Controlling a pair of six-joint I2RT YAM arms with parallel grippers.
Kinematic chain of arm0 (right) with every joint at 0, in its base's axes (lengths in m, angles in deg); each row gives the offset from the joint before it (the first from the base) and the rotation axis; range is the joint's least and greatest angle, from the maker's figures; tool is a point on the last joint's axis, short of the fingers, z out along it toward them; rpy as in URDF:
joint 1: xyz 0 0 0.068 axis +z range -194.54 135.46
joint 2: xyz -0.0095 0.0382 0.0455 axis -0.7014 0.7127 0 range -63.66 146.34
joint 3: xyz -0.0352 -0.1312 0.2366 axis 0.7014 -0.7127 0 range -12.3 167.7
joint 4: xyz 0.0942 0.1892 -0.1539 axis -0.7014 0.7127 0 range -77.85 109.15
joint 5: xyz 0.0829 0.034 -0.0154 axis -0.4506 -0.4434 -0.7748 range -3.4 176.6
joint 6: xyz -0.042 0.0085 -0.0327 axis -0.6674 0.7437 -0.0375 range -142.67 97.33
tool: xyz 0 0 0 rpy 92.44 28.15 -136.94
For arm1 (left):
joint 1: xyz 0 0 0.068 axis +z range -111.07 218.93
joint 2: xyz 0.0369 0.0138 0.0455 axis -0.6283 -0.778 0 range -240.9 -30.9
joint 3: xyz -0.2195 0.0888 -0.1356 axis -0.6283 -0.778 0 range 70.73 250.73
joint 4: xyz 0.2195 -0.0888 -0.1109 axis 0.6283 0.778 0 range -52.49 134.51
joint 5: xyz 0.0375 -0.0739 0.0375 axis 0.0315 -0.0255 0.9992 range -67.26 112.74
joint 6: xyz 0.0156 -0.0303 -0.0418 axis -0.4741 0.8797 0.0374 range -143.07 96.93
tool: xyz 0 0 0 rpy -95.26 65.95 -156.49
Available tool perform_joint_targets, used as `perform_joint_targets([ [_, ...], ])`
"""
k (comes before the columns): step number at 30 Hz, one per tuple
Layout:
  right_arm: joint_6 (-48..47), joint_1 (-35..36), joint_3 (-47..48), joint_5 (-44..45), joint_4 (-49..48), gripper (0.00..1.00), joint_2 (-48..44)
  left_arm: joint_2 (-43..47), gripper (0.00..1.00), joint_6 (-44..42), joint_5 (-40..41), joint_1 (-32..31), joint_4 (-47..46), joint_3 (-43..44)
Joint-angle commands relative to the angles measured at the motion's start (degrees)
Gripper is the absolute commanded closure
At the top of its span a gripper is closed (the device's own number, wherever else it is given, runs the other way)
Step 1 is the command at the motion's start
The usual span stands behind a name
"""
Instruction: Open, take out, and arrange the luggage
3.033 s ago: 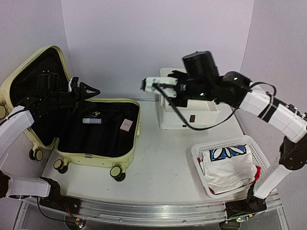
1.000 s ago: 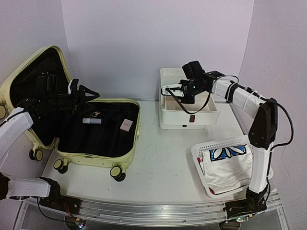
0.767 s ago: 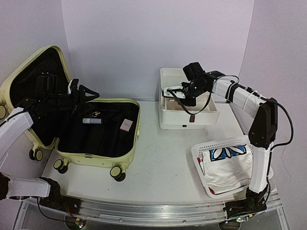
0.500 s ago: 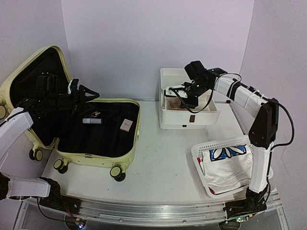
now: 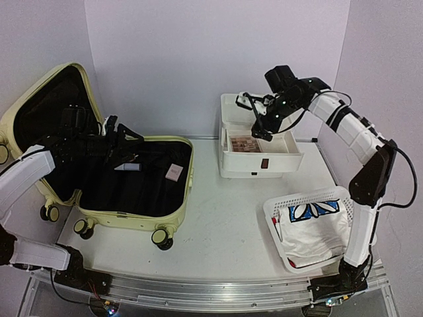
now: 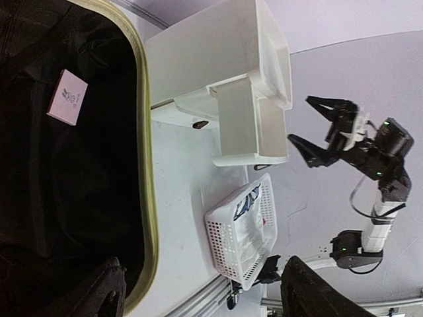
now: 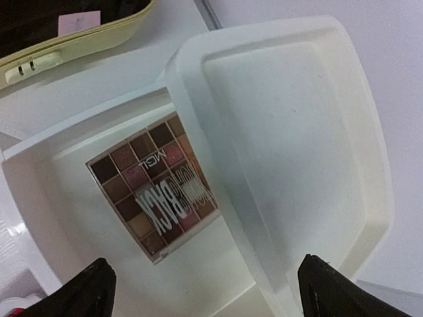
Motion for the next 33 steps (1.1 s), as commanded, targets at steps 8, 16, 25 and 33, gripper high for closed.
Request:
perform_joint_targets([
  [8, 54.1, -0.2, -31.3, -9.3, -1.8, 0.02, -34.1, -18.8, 0.01, -17.0, 3.1, -1.6, 5.7, 10.0],
  [16, 67.0, -0.2, -43.1, -8.3, 0.4, 0.02, -42.4, -38.8, 0.05, -25.0, 17.9, -6.2, 15.8, 28.1],
  [25, 64.4, -0.1, -44.2, -6.0, 1.2, 0.02, -47.5, -57.6, 0.33, -31.2, 31.9, -9.9, 26.5, 50.0],
  [33, 63.6, -0.2, -43.7, -5.5, 1.4, 0.02, -49.0, -67.6, 0.31, -32.6, 36.8, -12.3, 28.6, 59.2],
])
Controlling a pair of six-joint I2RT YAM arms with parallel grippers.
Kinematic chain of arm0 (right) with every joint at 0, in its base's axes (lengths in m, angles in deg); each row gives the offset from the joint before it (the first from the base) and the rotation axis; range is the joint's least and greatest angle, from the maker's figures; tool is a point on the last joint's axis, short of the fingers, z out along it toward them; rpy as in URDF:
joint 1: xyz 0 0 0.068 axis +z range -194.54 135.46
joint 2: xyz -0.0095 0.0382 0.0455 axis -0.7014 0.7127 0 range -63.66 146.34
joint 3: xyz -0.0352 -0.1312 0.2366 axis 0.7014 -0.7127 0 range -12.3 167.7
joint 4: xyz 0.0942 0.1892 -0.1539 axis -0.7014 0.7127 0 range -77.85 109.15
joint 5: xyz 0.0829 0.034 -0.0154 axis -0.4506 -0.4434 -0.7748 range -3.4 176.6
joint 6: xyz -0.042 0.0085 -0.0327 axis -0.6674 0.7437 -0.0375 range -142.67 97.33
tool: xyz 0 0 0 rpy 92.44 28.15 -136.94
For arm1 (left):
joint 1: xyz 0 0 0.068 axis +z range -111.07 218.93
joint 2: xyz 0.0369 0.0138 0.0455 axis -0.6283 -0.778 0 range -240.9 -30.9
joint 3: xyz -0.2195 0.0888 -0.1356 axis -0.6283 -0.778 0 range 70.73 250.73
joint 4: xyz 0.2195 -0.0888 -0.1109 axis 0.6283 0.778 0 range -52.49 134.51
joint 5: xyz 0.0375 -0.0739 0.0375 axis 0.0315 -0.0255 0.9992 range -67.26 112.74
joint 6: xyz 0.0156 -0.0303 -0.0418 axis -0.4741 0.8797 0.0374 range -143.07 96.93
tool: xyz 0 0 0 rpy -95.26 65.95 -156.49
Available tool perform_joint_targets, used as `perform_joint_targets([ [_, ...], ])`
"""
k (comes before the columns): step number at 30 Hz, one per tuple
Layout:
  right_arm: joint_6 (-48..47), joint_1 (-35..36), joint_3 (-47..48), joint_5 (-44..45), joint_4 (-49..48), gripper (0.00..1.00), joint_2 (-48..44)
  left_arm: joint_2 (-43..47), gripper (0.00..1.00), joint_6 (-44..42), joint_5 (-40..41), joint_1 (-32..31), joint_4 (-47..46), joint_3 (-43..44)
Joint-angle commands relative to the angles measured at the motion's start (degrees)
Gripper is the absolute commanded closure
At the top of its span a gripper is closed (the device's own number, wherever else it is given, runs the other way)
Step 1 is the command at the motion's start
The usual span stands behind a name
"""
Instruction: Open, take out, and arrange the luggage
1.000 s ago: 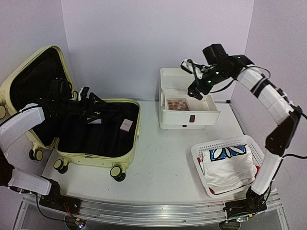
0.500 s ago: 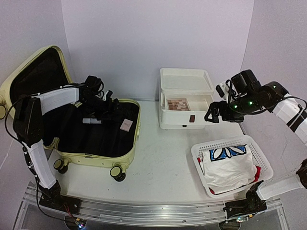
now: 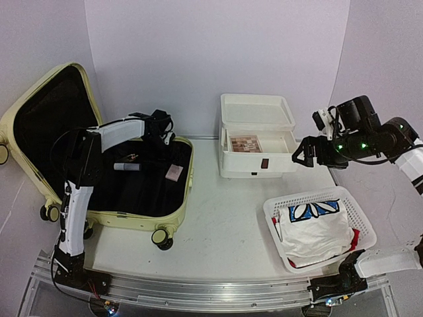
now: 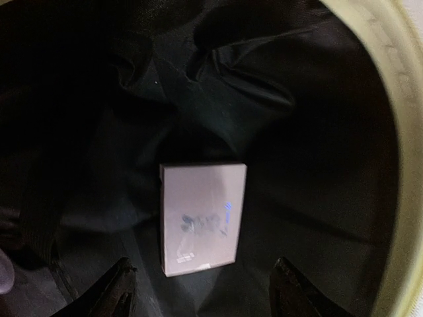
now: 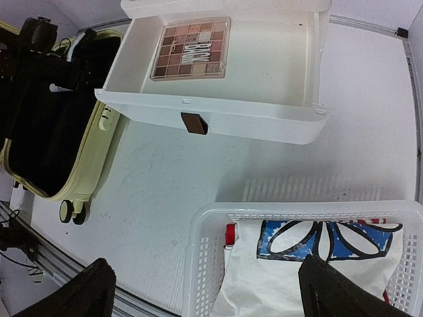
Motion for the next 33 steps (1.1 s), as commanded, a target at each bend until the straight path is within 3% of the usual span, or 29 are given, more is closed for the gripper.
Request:
perform_joint_targets([
  [1, -0.4, 0.0, 0.8, 1.0, -0.8, 0.02, -0.6, -3.6, 0.31, -2.0, 5.9, -1.6, 2.5, 5.6],
  [12, 0.6, 0.0, -0.3, 0.6, -0.8, 0.02, -0.5, -9.4, 0.26, -2.7, 12.3, -4.7, 3.2, 9.1],
  [18, 1.2, 0.0, -0.7, 0.3, -0.8, 0.02, -0.9, -11.1, 0.29, -3.3, 15.6, -5.6, 3.6, 9.1],
  [27, 2.2, 0.0, -1.6, 0.4, -0.8, 0.02, -1.6, -8.6, 0.51, -3.8, 15.3, -5.6, 3.6, 8.6],
  [33, 0.3, 0.0, -2.2, 0.7, -0.8, 0.02, -1.2, 0.2, 0.54, -3.6, 14.0, -5.5, 3.7, 5.3],
])
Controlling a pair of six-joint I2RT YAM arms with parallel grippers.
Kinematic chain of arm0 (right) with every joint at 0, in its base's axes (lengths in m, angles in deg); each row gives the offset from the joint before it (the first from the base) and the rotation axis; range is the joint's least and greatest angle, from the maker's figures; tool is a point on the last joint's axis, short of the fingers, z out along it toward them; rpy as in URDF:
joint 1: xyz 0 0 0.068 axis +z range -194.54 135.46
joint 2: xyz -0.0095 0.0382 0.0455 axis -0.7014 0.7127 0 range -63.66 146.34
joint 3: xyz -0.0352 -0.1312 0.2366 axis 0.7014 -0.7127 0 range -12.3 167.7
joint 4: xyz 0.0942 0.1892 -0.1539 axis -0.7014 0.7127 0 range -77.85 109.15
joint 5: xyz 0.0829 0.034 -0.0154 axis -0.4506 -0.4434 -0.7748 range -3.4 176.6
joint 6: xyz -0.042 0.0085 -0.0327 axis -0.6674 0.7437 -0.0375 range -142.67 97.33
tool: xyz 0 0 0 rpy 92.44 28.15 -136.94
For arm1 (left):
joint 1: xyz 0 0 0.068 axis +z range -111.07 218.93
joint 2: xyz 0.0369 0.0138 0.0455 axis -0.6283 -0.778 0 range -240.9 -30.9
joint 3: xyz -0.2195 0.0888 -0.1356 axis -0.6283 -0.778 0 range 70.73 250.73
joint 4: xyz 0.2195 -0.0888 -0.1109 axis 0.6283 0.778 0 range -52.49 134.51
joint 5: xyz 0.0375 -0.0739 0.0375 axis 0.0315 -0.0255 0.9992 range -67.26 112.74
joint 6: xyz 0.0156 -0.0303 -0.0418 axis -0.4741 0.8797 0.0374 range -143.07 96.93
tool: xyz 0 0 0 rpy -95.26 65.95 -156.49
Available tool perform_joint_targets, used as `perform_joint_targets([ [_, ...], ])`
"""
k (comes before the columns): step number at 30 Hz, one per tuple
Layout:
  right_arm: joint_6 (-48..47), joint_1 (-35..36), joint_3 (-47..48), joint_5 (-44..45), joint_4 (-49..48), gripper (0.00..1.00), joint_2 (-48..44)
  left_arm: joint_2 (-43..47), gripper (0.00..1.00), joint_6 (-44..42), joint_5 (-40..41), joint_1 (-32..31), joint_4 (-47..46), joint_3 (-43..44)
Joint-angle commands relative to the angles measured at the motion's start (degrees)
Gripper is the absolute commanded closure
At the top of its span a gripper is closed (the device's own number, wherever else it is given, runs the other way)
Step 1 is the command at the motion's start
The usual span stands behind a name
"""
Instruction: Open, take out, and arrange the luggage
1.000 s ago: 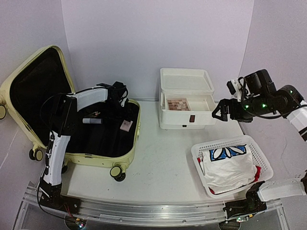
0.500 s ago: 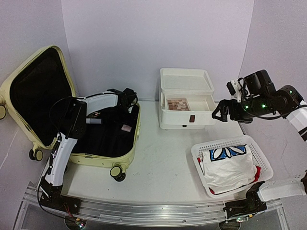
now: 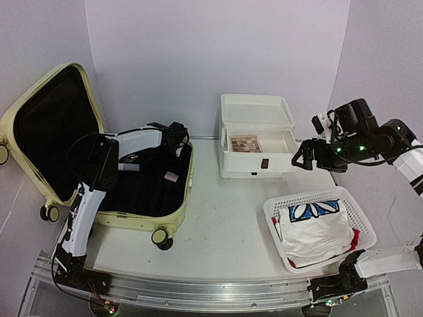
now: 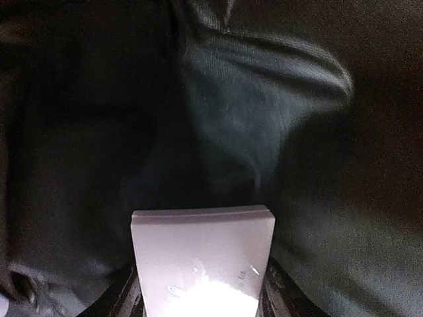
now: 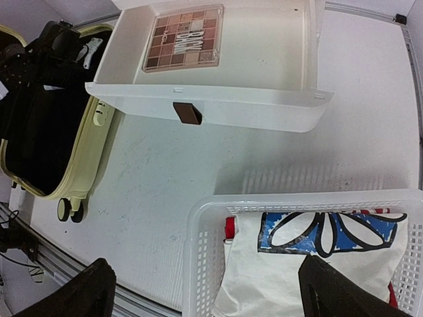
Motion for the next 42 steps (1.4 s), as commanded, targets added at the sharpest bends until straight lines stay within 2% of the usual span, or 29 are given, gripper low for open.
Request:
perform_joint_targets([
  [1, -2.0, 0.0, -0.8, 0.9, -1.1, 0.02, -0.8, 12.3, 0.55, -0.3, 0.0, -0.2, 1.1, -2.6],
  [5, -4.3, 0.0, 0.0, -0.1, -0.7, 0.02, 1.3, 22.5, 0.55, -0.7, -1.1, 0.0, 1.1, -8.0],
  [7, -6.5, 0.0, 0.4, -2.6, -1.7, 0.02, 2.6, 28.3, 0.55, -0.9, -5.6, 0.5, 1.1, -11.2],
  [11, -14.5, 0.0, 2.2, -10.1, -7.0, 0.02, 5.7, 39.1, 0.55, -3.8, -30.4, 2.2, 0.0, -18.0],
  [15, -28.3, 0.7, 3.0, -25.8, -16.3, 0.02, 8.8, 46.6, 0.58, -10.4, -54.4, 2.2, -0.6, -25.3],
  [18, -38.4, 2.4, 5.1, -38.3, -21.5, 0.02, 12.4, 52.1, 0.58, -16.7, -64.5, 1.9, -1.3, -31.0],
  [20, -45.8, 5.2, 8.2, -42.6, -21.9, 0.02, 15.7, 55.1, 0.57, -19.8, -69.3, 1.8, -1.6, -34.2],
  [24, -57.2, 10.9, 15.8, -43.8, -22.3, 0.02, 24.1, 57.1, 0.57, -21.5, -77.1, 1.4, -1.9, -37.1],
  [33, -71.9, 14.7, 27.3, -58.0, -26.8, 0.05, 38.6, 54.4, 0.61, -22.1, -83.6, -0.3, -1.9, -39.6],
  [42, -73.5, 16.9, 33.4, -59.4, -26.9, 0.13, 46.3, 52.0, 0.62, -22.8, -86.4, -1.2, -1.9, -40.3],
])
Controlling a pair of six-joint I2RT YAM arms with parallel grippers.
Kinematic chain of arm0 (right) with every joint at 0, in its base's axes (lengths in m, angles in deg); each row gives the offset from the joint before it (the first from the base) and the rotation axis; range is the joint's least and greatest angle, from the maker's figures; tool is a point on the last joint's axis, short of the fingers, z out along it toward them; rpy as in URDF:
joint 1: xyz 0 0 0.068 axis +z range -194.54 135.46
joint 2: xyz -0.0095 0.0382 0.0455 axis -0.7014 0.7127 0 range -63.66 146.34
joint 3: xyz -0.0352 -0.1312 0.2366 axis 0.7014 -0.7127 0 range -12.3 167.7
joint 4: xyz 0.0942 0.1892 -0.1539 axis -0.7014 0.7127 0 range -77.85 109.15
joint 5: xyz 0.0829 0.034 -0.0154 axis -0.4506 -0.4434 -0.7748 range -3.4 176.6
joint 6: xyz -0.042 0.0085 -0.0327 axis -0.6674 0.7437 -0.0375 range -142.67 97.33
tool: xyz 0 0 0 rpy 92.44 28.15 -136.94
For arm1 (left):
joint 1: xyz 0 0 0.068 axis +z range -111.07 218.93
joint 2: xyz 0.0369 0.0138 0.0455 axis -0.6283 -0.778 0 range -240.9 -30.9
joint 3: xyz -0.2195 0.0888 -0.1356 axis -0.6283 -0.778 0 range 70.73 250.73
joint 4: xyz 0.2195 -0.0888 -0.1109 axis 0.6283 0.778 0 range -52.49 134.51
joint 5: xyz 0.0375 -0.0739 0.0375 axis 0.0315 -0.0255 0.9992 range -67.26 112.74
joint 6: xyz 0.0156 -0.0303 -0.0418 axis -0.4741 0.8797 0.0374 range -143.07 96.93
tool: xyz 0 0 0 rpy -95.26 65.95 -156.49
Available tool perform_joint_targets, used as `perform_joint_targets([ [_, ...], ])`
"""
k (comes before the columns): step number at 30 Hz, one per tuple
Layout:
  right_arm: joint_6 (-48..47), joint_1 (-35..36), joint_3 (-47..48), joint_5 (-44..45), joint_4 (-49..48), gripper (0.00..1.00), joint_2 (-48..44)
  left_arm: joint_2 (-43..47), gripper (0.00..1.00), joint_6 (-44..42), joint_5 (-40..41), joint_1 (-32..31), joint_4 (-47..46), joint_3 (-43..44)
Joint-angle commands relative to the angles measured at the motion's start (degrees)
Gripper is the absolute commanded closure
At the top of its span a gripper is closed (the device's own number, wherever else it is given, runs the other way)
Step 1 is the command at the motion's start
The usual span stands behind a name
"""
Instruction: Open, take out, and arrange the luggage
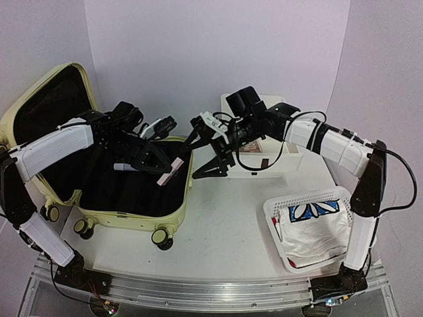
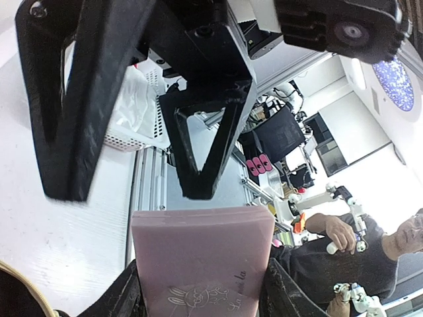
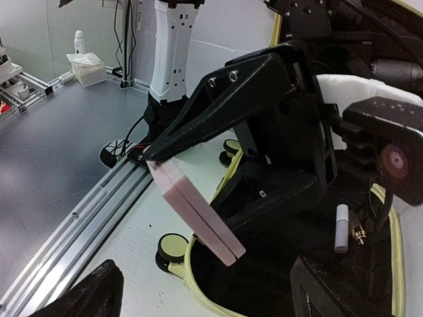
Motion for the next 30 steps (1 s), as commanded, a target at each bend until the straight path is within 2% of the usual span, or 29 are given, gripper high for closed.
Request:
perform_joint_targets([
  [1, -2.6, 1.4, 4.9, -5.1, -2.0, 0.15, 2.0, -1.2, 0.63, -1.4, -4.1, -0.6, -1.3, 0.0],
  [6, -2.9, 2.4, 5.4, -7.5, -2.0, 0.2, 3.3, -2.1, 0.63, -1.6, -4.7, -0.7, -1.2, -0.1],
  [8, -3.6, 2.6, 4.9, -7.5, -2.0, 0.31, 3.4, -2.2, 0.63, -1.6, -5.2, -0.7, -1.2, -0.1],
  [14, -4.1, 3.1, 4.8, -7.5, -2.0, 0.4, 3.9, -2.9, 0.63, -1.6, -6.0, -0.8, -1.1, 0.0],
  [26, -5.4, 3.2, 4.3, -8.1, -1.9, 0.66, 3.8, -3.0, 0.63, -1.5, -6.3, -1.2, -0.8, 0.2],
  [30, -5.8, 3.4, 3.4, -7.7, -1.8, 0.71, 2.9, -2.9, 0.64, -1.5, -6.3, -1.2, -0.7, 0.5],
])
